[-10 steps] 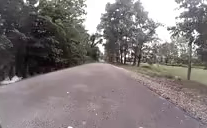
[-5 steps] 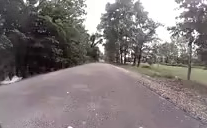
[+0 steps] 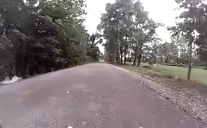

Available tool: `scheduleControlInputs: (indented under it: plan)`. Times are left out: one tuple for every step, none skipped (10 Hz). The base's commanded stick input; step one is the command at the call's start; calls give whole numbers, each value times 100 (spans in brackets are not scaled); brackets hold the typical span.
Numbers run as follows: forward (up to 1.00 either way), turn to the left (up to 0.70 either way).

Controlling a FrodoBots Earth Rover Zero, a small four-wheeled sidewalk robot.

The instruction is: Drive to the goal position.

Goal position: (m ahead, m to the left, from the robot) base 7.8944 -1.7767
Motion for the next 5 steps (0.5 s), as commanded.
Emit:
scheduleControlInputs:
  plan:
    - [6,1]
    - [6,1]
    - [6,1]
    - [6,1]
    - [6,1]
